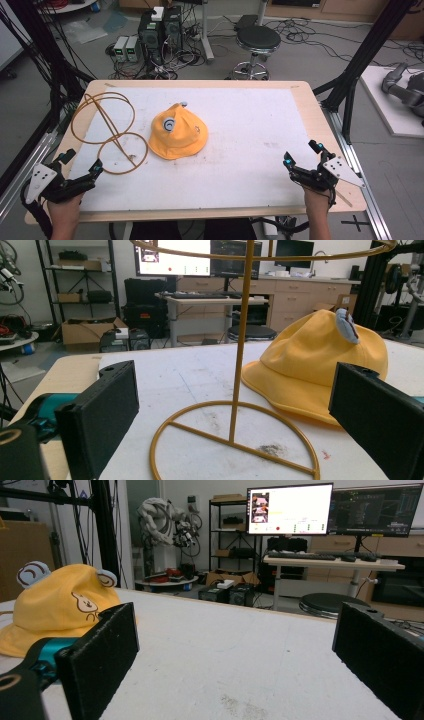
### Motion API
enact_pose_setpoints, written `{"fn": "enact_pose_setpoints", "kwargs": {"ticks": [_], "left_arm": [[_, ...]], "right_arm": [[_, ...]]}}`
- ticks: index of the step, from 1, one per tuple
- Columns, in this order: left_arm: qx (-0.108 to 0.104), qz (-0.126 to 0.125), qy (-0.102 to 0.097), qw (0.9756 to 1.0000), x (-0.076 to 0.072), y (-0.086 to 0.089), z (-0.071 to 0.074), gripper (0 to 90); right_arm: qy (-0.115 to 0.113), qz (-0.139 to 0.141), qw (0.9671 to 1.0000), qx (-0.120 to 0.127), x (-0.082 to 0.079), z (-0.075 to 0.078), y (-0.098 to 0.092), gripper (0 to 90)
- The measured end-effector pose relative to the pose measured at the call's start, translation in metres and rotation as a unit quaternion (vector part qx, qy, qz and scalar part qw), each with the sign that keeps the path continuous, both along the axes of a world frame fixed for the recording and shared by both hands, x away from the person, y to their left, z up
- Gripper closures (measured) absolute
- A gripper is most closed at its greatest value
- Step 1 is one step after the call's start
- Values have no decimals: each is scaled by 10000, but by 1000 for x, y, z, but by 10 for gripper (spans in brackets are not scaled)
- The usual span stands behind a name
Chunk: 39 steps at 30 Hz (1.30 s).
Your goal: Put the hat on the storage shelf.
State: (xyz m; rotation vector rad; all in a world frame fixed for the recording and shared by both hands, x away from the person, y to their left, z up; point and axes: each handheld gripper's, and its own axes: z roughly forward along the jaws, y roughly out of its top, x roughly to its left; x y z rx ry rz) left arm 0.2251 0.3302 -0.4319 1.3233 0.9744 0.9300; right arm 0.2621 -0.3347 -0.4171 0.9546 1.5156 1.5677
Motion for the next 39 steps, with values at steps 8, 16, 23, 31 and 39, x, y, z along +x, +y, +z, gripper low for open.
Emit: {"fn": "enact_pose_setpoints", "kwargs": {"ticks": [8, 16, 23, 31, 39], "left_arm": [[7, -1, -25, 10000, -1, 0, 1, 62], [18, -26, -8, 10000, -1, -1, 0, 62], [31, -54, 14, 10000, -1, -2, -1, 62], [66, -74, 29, 9999, 0, -4, -1, 62], [61, -66, 39, 10000, 0, -4, -2, 62]], "right_arm": [[-1, 38, 10000, -30, 1, 1, 2, 42], [43, 136, 9999, -45, 2, 2, 7, 42], [82, 371, 9993, -65, 4, 10, 13, 42], [64, 708, 9975, -24, 11, 23, 29, 42], [53, 1174, 9930, -104, 28, 36, 64, 42]]}}
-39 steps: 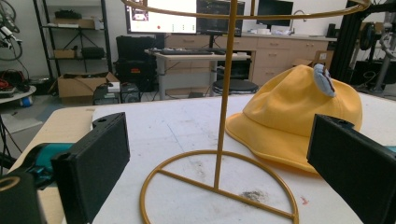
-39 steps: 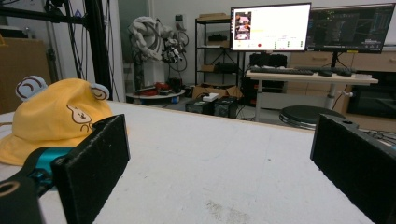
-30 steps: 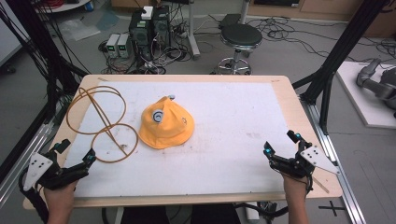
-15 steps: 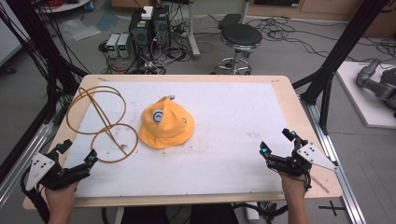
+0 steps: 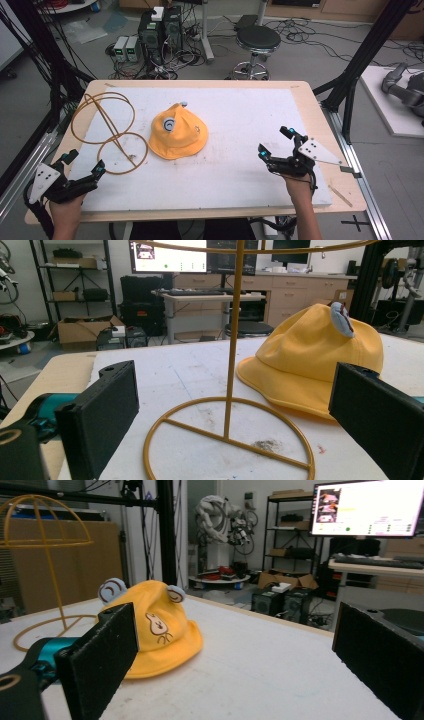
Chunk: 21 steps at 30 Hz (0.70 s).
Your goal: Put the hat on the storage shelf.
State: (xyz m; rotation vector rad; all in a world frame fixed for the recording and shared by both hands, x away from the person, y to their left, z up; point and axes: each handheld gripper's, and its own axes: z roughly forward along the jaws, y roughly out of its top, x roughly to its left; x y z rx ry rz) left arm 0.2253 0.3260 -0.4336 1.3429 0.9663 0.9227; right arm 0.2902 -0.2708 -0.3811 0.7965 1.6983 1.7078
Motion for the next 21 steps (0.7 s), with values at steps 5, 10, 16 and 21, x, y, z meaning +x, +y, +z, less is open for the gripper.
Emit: {"fn": "enact_pose_setpoints", "kwargs": {"ticks": [5, 10, 16, 21], "left_arm": [[7, -2, -16, 10000, 0, 0, 0, 62], [18, -1, -18, 10000, 0, 0, 1, 62], [-19, -9, -33, 10000, 0, 0, 1, 62], [-10, -41, -39, 10000, 0, -2, 1, 62]], "right_arm": [[22, 160, 9999, -19, 9, 4, 18, 42], [91, 352, 9993, -111, 19, 8, 41, 42], [235, 702, 9972, -74, 30, 7, 67, 42], [385, 857, 9955, -120, 40, 4, 91, 42]]}}
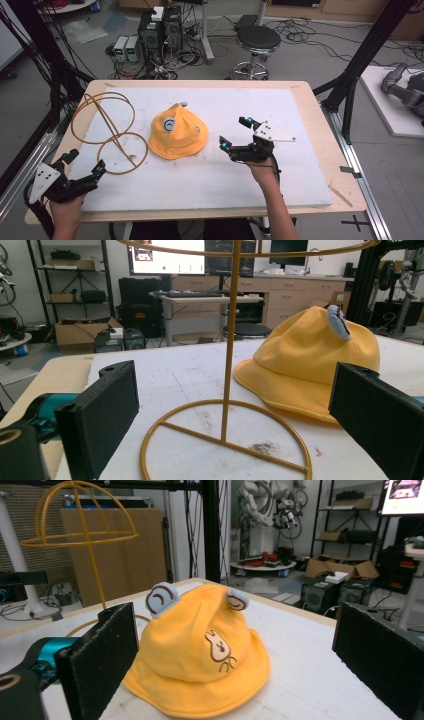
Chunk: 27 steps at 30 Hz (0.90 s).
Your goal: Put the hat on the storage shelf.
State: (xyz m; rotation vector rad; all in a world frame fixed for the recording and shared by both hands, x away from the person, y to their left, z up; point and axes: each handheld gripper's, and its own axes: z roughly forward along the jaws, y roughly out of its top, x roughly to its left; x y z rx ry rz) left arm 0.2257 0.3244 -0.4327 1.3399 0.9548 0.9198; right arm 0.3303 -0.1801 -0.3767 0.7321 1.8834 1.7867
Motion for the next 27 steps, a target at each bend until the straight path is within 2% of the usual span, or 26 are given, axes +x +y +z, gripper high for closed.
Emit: {"fn": "enact_pose_setpoints", "kwargs": {"ticks": [6, 8, 12, 15, 21, 27], "left_arm": [[-2, -14, -12, 10000, 0, -1, 1, 62], [-11, -15, -11, 10000, 0, -1, 1, 62], [-11, -20, -28, 10000, 0, -1, 1, 62], [5, -24, -16, 10000, 0, -1, 1, 62], [13, -26, -27, 10000, -1, -1, 1, 62], [3, -13, -44, 10000, -3, 0, 1, 62]], "right_arm": [[2, 98, 9999, -20, 7, -2, 19, 42], [67, 105, 9999, -7, 11, -3, 25, 42], [171, 162, 9996, 128, 19, -5, 35, 42], [220, 219, 9995, 35, 27, -8, 51, 42], [222, 340, 9991, -107, 35, -9, 72, 43], [348, 225, 9989, -234, 49, -19, 88, 43]]}}
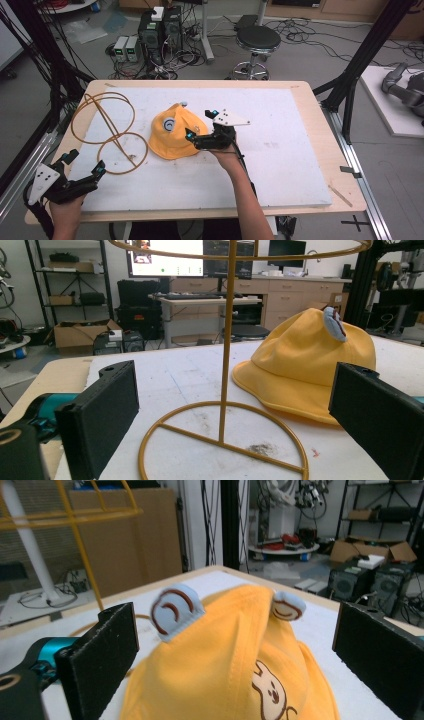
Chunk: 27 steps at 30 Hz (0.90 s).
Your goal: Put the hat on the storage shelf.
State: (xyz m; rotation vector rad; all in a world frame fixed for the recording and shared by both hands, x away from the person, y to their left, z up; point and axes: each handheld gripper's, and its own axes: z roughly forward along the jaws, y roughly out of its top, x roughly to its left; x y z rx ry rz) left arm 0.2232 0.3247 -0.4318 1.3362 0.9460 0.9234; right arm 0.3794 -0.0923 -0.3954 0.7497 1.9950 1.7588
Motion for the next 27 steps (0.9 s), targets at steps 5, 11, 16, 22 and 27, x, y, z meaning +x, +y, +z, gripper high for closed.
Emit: {"fn": "enact_pose_setpoints", "kwargs": {"ticks": [5, 11, 16, 22, 27], "left_arm": [[6, 4, -3, 10000, -1, 0, 0, 62], [22, -4, 1, 10000, -2, -1, -1, 62], [23, -3, -12, 10000, -3, -1, -1, 62], [3, 13, -20, 10000, -3, 0, -1, 62], [9, 9, -18, 10000, -4, 1, -1, 62]], "right_arm": [[130, -65, 9999, -35, 9, -9, 5, 44], [272, -128, 9995, -134, 14, -15, 11, 78], [384, -87, 9992, -107, 20, -20, 14, 154], [635, -129, 9976, -228, 25, -29, 19, 262], [756, 2, 9969, -226, 26, -31, 21, 374]]}}
